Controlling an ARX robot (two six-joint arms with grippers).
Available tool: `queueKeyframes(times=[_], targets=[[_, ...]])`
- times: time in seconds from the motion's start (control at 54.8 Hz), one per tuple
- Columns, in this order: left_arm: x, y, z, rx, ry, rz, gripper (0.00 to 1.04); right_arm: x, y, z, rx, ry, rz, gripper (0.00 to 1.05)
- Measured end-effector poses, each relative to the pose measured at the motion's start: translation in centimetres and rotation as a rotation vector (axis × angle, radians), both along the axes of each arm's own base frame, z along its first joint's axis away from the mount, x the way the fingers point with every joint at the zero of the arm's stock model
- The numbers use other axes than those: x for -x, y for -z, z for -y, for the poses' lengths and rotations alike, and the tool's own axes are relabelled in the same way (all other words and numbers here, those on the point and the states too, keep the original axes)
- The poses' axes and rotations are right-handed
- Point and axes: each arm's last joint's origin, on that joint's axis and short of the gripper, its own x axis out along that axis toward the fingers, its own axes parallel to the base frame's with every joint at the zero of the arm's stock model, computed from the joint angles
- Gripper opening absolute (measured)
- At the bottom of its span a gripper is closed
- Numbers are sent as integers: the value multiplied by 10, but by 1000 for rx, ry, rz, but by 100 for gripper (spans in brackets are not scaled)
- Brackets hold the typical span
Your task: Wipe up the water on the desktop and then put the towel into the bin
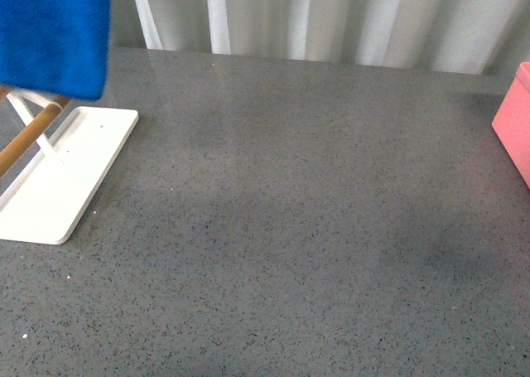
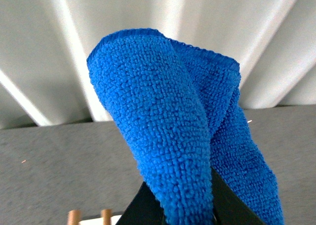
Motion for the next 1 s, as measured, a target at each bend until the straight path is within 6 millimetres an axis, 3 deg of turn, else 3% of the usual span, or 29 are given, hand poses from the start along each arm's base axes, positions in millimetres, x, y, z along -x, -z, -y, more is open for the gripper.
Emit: queueKeyframes(times=[0.128,0.274,0.493,0.766,0.821,1.003], targets=[[17,-13,24,118,104,39,6,0,0,0,0,0,0,98],[36,-8,50,223,204,44,6,0,0,0,0,0,0,98],[61,34,88,276,331,25,6,0,0,0,0,0,0,98],[63,120,105,347,367,-75,6,0,0,0,0,0,0,98],[63,124,106,405,382,-65,6,0,0,0,0,0,0,98],[72,110,125,573,484,6,6,0,0,0,0,0,0,98]])
